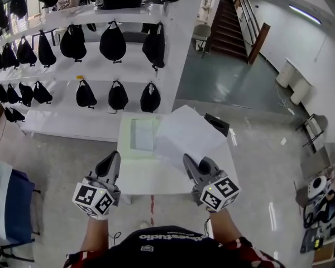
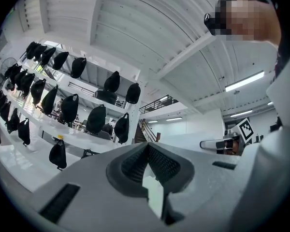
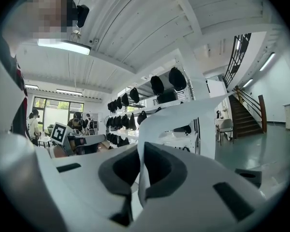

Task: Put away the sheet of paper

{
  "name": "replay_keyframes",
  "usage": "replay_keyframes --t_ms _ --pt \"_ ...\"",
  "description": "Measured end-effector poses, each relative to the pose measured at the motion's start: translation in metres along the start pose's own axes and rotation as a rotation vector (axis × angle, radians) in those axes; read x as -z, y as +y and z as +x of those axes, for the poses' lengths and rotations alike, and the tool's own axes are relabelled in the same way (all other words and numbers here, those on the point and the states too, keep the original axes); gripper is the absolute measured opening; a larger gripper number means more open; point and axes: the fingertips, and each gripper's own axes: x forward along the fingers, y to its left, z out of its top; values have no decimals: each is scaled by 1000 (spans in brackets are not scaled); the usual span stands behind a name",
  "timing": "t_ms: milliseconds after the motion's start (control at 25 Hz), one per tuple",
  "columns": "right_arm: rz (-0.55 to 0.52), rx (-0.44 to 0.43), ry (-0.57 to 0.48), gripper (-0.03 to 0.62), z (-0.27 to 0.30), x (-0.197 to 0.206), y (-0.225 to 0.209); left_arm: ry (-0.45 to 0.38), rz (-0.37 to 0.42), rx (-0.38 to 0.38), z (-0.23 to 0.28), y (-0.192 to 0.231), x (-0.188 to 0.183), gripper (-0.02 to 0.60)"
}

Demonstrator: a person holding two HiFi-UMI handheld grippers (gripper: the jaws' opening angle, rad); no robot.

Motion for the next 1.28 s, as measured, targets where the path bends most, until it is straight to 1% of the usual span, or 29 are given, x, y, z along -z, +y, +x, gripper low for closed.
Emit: replay_keyframes --t_ms 320,600,800,1000,1160,1280 --pt "5 8 14 3 9 4 -6 4 -18 13 7 3 6 3" --pt "15 -21 10 3 19 7 -15 27 -1 -4 14 6 12 3" --pt "24 -60 24 3 36 16 -32 50 28 -37 26 11 19 3" --pt "15 -106 30 3 59 16 -48 43 46 -71 38 18 17 3" --pt "25 -127 27 3 74 14 -66 32 55 -105 51 26 11 3" --pt "27 -140 41 3 83 20 -78 35 59 -118 61 30 13 3"
